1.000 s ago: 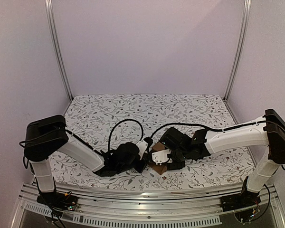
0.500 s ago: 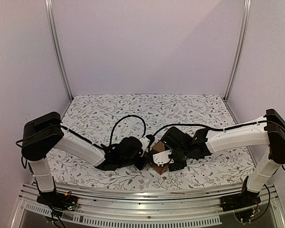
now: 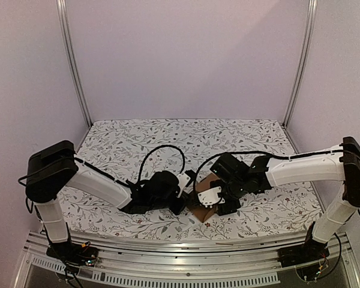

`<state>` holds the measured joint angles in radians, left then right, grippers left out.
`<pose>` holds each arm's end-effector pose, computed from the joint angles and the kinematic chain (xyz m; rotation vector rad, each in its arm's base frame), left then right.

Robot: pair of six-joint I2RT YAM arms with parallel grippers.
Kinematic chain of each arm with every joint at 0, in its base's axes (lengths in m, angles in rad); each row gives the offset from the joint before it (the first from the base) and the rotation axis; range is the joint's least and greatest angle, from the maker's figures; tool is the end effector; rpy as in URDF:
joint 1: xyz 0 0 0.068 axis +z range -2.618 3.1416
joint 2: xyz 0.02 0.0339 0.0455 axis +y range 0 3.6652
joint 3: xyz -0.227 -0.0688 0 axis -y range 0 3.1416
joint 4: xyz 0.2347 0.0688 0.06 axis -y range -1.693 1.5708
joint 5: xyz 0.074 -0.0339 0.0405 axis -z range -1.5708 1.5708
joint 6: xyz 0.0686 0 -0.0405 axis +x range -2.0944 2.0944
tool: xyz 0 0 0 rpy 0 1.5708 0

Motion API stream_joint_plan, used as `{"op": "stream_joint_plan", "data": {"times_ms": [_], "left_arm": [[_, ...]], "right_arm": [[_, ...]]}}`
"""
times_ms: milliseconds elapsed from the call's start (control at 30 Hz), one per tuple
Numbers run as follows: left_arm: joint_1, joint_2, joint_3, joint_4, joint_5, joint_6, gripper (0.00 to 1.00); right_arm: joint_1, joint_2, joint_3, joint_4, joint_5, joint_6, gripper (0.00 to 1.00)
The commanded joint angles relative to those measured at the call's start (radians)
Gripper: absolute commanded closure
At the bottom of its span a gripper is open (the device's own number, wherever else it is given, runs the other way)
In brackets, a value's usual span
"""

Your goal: Fold the paper box

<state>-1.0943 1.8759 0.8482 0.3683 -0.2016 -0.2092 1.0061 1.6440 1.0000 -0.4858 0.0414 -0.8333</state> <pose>0.1830 -0.3247 0.0736 0.8655 2.0875 -0.4895 0.1743 0.2698 0.1181 -2.1391 1.6456 -0.0035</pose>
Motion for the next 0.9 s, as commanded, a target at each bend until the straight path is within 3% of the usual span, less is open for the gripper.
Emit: {"op": "stream_joint_plan", "data": {"times_ms": [0,133,433,867], "left_arm": [[0.003,-0.048,0.031,0.033,0.071,0.009,1.0],[0.005,-0.056,0.036,0.016,0.071,0.009,1.0],[0.005,-0.049,-0.005,0.077,0.101,0.022,1.0],[0.004,-0.007,-0.156,0.355,0.074,0.044,1.0]], "right_arm": [[0.015,0.042,-0.069,-0.173,-0.19,-0.062,0.27],[0.014,0.039,-0.075,-0.164,-0.179,-0.091,0.25],[0.01,0.103,-0.029,-0.125,-0.069,0.004,0.26],[-0.003,0.098,-0.036,-0.122,-0.05,0.021,0.26]]}}
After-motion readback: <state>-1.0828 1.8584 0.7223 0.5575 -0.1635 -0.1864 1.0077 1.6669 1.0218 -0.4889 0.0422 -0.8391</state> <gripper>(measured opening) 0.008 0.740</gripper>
